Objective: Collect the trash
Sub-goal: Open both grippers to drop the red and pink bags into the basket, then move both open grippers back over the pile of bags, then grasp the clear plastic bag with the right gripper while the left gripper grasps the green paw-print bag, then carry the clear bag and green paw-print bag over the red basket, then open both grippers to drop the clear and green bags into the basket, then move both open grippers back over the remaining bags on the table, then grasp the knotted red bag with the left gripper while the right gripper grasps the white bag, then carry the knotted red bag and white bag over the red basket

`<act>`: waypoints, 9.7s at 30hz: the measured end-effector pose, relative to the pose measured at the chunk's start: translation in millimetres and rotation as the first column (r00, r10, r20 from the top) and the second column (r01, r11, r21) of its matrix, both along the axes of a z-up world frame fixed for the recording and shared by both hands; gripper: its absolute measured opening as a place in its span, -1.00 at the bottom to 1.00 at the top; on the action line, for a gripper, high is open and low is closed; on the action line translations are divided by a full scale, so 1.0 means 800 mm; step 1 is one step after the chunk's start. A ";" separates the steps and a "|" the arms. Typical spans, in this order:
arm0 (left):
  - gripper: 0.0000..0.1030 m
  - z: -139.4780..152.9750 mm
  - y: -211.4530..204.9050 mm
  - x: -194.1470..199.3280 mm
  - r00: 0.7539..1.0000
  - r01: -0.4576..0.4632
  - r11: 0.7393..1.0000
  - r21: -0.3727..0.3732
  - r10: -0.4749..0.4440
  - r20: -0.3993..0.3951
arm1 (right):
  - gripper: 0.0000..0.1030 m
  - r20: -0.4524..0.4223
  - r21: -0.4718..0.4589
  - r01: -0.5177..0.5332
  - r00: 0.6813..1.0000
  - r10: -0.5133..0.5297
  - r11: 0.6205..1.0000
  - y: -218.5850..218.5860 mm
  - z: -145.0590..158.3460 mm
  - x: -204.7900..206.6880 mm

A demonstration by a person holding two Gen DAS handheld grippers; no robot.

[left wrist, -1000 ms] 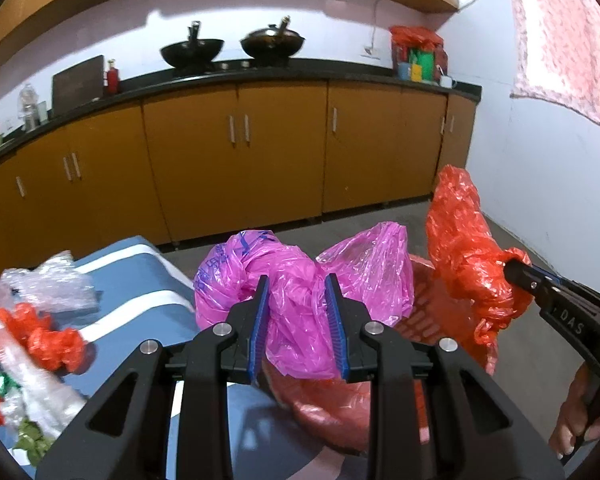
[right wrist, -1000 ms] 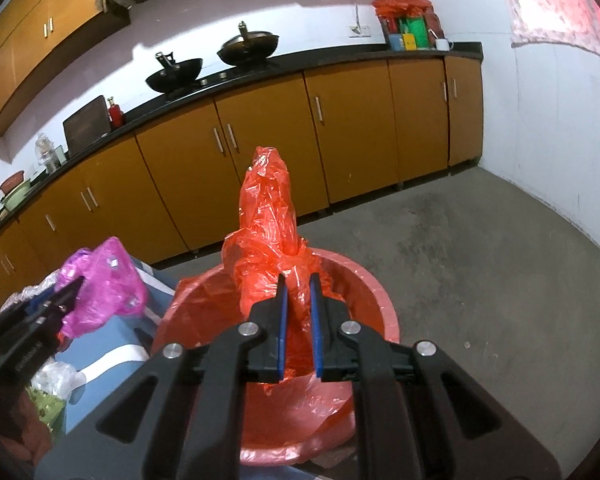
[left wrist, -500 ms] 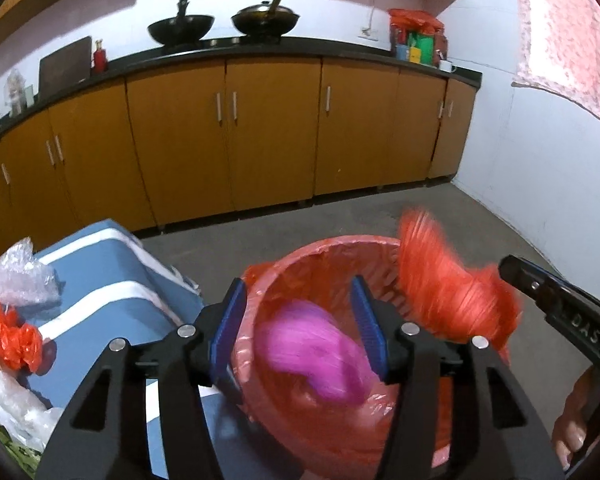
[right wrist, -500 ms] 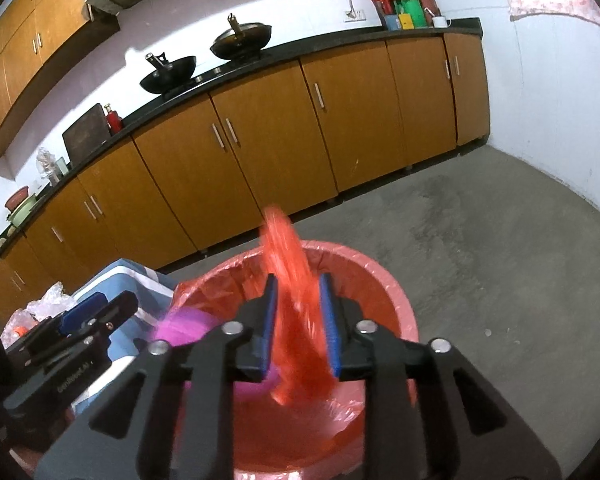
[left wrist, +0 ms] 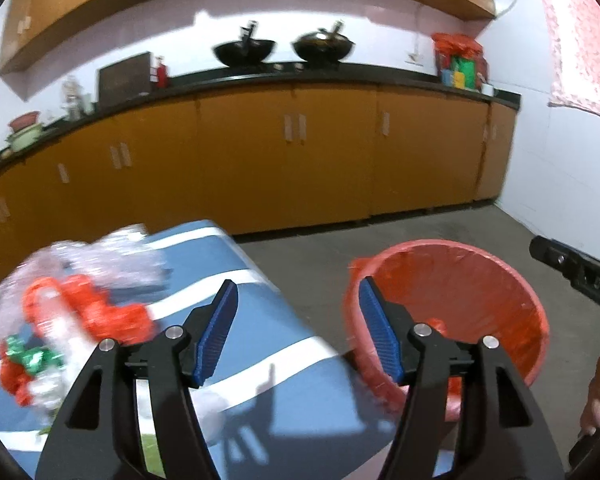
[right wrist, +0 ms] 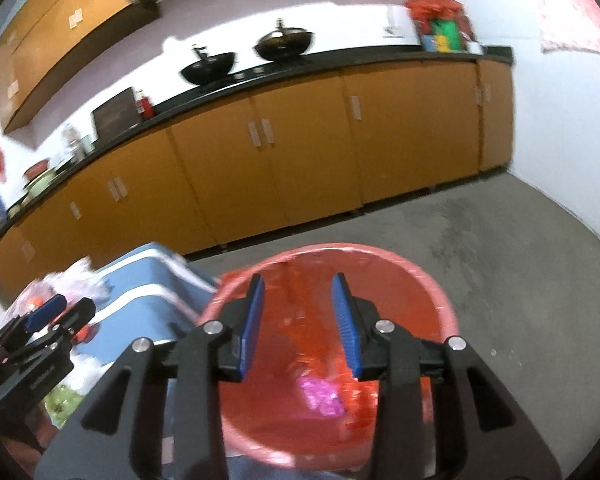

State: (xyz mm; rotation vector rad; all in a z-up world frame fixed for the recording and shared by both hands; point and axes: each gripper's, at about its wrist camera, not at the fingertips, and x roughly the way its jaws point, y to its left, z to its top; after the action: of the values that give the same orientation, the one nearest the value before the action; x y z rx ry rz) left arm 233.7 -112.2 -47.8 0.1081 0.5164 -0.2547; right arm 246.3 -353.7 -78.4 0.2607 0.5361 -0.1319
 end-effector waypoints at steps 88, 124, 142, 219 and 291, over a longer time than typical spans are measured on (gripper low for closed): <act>-0.93 -0.032 0.266 -0.056 0.944 -0.308 0.951 -0.016 0.304 -0.129 | -0.89 -0.114 -0.070 -0.346 0.935 0.337 0.936 0.235 -0.017 0.023; -0.93 0.013 0.096 -0.007 0.979 -0.183 0.983 -0.031 0.179 -0.093 | -0.89 -0.091 -0.062 -0.103 0.991 0.098 0.993 0.084 -0.003 -0.014; -0.93 -0.021 -0.082 0.032 0.985 0.064 0.998 0.000 -0.063 -0.158 | -0.89 -0.162 -0.027 0.090 0.982 -0.094 0.996 -0.034 -0.044 -0.013; 0.64 -0.053 0.388 -0.052 0.837 -0.547 0.836 -0.045 0.545 -0.039 | -0.75 -0.275 0.000 -0.597 0.771 0.574 0.802 0.485 -0.105 0.097; -0.50 0.019 0.265 -0.073 0.956 -0.292 0.953 -0.084 0.288 -0.055 | -0.86 -0.111 -0.022 -0.323 0.941 0.318 0.946 0.248 -0.008 0.006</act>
State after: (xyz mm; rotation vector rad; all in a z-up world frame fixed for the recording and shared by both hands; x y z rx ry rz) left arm 175.0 99.8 -32.9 -0.0633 0.5541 0.0074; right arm 250.7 -155.6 -84.6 0.1250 0.6745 0.1616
